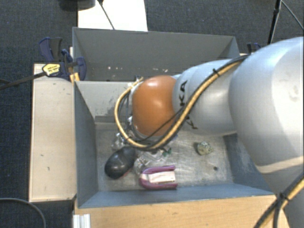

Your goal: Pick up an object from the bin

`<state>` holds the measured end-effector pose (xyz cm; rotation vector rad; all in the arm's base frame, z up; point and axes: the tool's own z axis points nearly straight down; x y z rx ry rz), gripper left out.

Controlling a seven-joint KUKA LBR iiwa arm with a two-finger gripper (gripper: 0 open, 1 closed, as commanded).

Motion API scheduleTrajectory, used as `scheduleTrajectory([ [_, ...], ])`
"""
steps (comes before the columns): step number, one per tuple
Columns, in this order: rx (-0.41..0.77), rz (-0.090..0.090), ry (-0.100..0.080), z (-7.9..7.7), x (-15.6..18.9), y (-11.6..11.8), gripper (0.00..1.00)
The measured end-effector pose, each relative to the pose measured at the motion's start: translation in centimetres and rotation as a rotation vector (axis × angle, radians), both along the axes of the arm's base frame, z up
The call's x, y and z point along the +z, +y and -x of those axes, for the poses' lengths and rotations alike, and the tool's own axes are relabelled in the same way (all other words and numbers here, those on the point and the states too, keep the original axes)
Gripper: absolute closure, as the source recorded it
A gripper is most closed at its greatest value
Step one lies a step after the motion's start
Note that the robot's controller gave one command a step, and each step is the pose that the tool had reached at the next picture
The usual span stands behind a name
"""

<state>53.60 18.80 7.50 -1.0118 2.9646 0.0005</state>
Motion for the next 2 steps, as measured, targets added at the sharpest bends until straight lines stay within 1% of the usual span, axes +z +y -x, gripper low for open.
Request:
scheduleTrajectory([
  [1,-0.003,-0.001,0.002,0.1,0.1,0.1,1.00],
  [2,-0.026,0.000,0.000,1.0,13.5,-0.3,1.00],
])
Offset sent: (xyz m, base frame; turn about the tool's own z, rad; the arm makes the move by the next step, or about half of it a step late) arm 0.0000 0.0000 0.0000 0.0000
